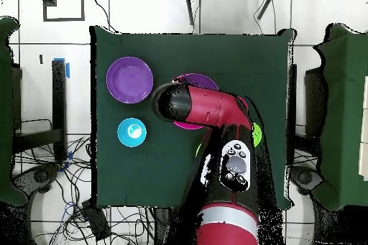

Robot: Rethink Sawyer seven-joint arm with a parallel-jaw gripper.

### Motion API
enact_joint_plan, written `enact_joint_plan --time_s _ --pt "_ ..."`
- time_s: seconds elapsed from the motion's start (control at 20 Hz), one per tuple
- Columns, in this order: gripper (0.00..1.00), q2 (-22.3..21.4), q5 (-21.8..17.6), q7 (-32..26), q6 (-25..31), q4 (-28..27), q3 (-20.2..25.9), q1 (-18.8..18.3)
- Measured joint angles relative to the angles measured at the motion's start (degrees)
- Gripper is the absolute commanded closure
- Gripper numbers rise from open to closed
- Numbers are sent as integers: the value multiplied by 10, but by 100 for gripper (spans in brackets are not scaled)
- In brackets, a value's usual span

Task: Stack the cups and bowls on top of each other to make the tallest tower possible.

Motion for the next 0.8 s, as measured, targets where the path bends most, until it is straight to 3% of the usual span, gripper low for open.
enact_joint_plan --time_s 0.25,0.3,0.8 --pt "100 1 0 0 0 0 0 0" --pt "0 1 0 0 0 0 0 0" --pt "0 1 0 0 -2 0 3 -5"
